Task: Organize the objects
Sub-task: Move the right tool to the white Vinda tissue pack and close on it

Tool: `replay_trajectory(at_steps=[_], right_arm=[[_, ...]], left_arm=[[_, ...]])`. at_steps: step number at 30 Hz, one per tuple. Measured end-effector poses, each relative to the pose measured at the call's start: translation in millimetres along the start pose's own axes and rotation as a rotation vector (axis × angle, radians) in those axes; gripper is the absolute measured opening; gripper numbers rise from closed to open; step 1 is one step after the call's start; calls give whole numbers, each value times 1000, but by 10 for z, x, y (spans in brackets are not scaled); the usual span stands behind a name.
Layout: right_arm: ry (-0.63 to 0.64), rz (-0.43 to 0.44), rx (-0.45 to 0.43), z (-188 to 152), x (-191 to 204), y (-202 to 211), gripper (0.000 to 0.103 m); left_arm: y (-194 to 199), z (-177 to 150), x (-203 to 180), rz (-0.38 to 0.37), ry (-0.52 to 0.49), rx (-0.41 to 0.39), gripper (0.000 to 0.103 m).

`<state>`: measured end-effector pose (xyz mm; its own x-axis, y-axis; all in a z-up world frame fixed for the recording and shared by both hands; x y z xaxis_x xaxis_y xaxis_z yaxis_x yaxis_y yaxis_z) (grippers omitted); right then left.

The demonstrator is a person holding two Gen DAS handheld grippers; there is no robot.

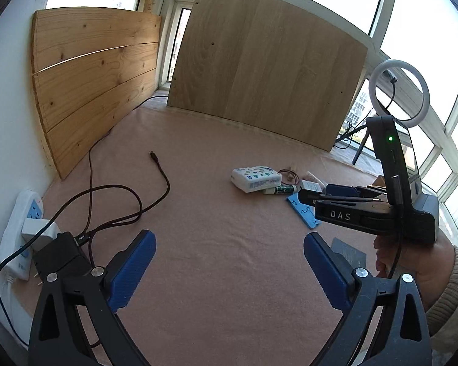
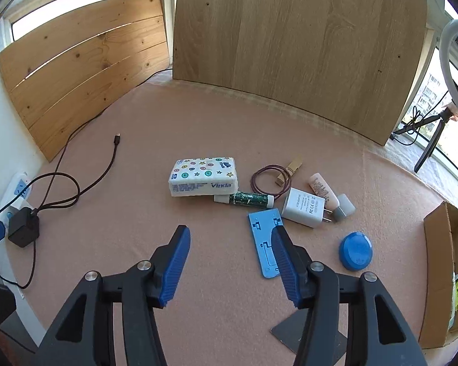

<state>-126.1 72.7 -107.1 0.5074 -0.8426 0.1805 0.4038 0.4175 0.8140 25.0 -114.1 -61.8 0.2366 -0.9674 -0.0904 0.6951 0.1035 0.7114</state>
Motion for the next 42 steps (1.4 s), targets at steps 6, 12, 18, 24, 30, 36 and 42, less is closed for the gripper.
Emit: replay_trajectory(at_steps=[6, 12, 18, 24, 30, 36, 42], right_arm=[[-95, -36, -5, 275, -484, -246, 52], [-41, -93, 148, 708, -705, -910, 57], [207, 33, 305, 469, 50, -1103, 56], [417, 181, 313, -218, 948, -712, 57], [584, 262, 249, -251, 1227, -721, 61], [538, 335, 257, -104, 1308, -1101, 59], [625, 428, 275, -404, 1339, -895, 47]], left_arm=[[-177, -199, 16, 0, -17, 62, 99], [-225, -334, 74, 27, -29, 84, 99], [-271, -397, 381, 78, 34, 113, 99], [-316, -451, 657, 95, 93, 145, 99], [-330, -531, 830, 114, 135, 169, 99], [-284, -580, 827, 132, 141, 168, 99], [-247, -607, 824, 119, 142, 138, 99]])
Point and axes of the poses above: each gripper's, at about its wrist camera, not at the fingertips, and y roughly against the way its jaws point, x to its left, z to its top, the point moved 6 cm from there along -y, roughly the way its jaws point, and after that the axes turned 15 degrees about z, right-handed, at the moved point
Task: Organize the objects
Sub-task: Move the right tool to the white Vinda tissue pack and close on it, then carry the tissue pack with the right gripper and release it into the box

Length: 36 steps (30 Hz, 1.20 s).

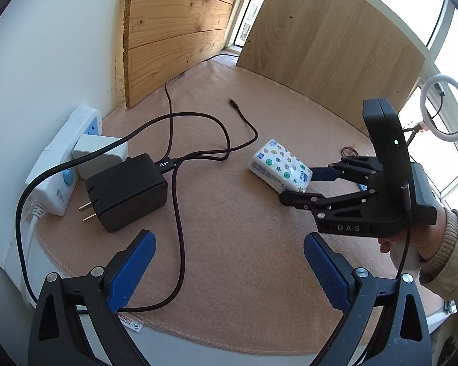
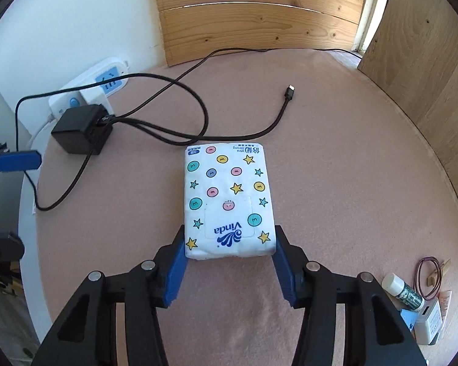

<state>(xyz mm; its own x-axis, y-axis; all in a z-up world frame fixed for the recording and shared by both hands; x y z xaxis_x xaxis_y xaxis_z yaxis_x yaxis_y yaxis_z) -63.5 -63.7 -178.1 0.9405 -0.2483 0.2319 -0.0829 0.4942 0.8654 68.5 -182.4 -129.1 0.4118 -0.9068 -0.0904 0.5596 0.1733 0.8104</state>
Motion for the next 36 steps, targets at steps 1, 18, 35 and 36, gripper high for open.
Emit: replay_trajectory(at_steps=[1, 18, 35, 36], right_arm=[[25, 28, 15, -96, 70, 29, 47], [549, 203, 232, -1791, 1017, 624, 48], [513, 191, 137, -1866, 1104, 1018, 47], [520, 181, 131, -1854, 1100, 1077, 47]], left_arm=[[3, -2, -16, -9, -11, -11, 99], [310, -1376, -1707, -493, -1107, -58, 85], [615, -1392, -2038, -584, -1068, -41, 60], [660, -1355, -2070, -578, -1070, -51, 60]])
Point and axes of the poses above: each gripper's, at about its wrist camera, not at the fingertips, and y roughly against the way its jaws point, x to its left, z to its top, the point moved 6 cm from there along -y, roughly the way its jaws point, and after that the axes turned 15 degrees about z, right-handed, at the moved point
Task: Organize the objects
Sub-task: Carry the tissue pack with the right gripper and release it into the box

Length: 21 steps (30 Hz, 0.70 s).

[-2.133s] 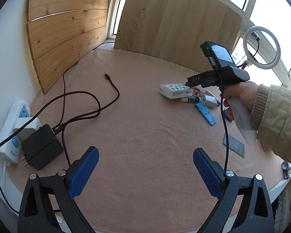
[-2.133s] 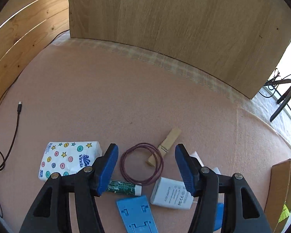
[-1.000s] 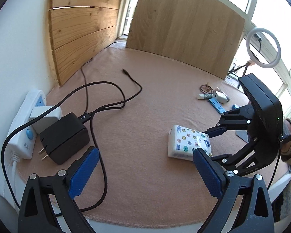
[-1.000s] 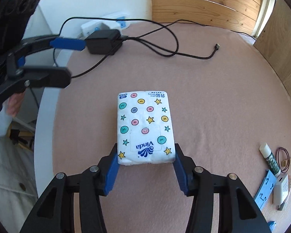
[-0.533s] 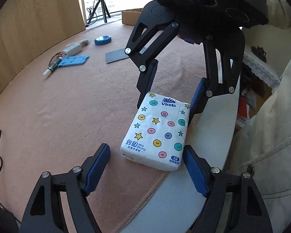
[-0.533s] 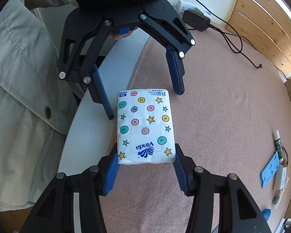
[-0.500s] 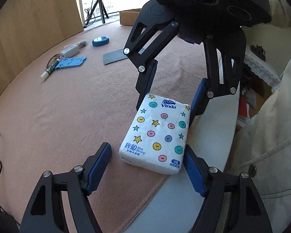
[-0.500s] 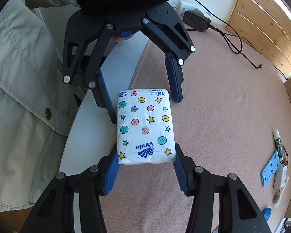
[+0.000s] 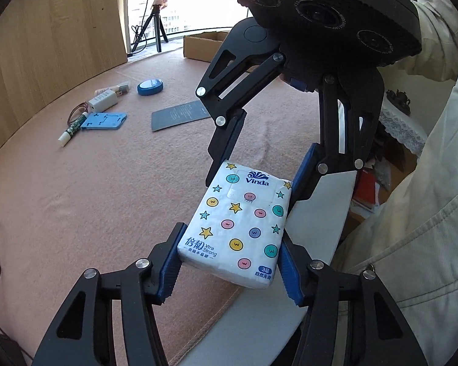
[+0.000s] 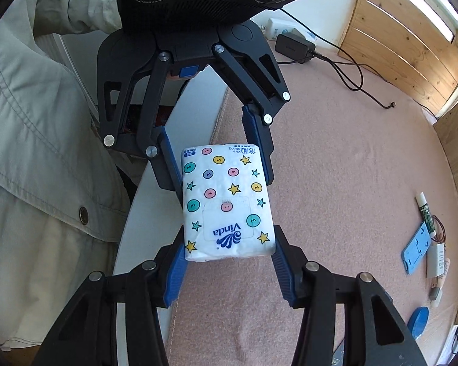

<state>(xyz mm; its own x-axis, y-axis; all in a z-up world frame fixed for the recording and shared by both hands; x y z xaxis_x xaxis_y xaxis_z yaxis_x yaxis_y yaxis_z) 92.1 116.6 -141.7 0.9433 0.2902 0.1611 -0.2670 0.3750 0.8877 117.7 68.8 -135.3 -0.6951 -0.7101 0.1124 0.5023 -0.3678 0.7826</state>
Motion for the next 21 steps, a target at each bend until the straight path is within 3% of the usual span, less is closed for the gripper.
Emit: replay_trajectory(at_steps=[11, 21], right_arm=[[21, -107, -18, -300, -47, 615, 47], [-37, -209, -18, -1260, -150, 1227, 47]], left_arm=[[48, 794, -128, 54, -100, -25, 60], [-593, 1864, -570, 36, -198, -55, 60]])
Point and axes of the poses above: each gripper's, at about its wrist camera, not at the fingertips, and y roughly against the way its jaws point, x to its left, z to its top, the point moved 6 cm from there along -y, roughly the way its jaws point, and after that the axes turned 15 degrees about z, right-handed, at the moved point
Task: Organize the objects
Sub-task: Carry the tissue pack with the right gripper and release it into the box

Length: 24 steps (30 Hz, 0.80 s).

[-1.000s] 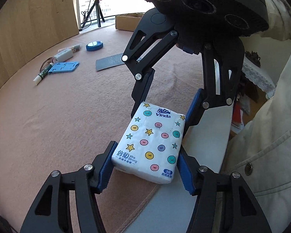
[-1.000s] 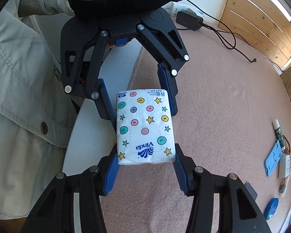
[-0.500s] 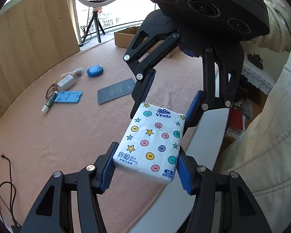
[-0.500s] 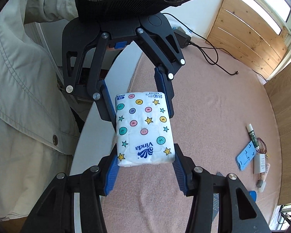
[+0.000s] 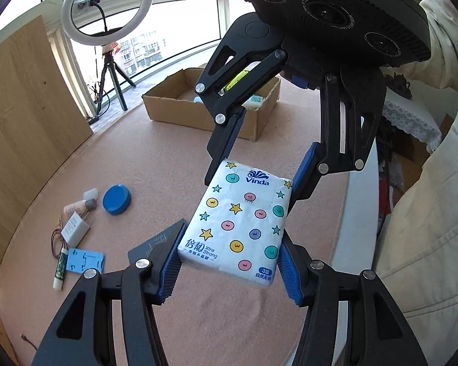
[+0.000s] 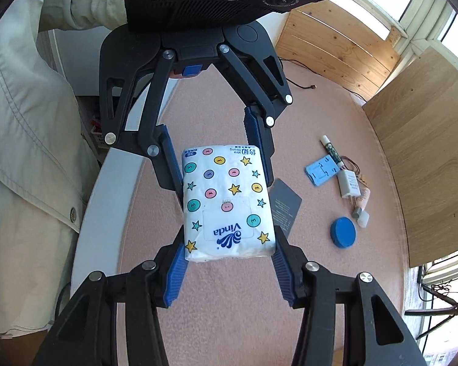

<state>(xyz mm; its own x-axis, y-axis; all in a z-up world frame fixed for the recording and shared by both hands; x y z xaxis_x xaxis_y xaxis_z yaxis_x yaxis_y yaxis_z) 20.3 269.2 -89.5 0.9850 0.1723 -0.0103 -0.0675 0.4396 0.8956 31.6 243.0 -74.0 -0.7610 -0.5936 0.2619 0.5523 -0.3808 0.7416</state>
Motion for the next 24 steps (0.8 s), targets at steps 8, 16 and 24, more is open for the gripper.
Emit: replay_trajectory(at_steps=[8, 16, 24], right_arm=[[-96, -88, 18, -1027, -298, 640, 47], [-180, -135, 12, -1811, -508, 1038, 47], [-220, -139, -12, -2187, -491, 1152, 47]], left_arm=[[-737, 1195, -309, -39, -79, -28, 60], [-1398, 2095, -577, -86, -155, -26, 60], [-1735, 2431, -730, -122, -187, -6, 60]])
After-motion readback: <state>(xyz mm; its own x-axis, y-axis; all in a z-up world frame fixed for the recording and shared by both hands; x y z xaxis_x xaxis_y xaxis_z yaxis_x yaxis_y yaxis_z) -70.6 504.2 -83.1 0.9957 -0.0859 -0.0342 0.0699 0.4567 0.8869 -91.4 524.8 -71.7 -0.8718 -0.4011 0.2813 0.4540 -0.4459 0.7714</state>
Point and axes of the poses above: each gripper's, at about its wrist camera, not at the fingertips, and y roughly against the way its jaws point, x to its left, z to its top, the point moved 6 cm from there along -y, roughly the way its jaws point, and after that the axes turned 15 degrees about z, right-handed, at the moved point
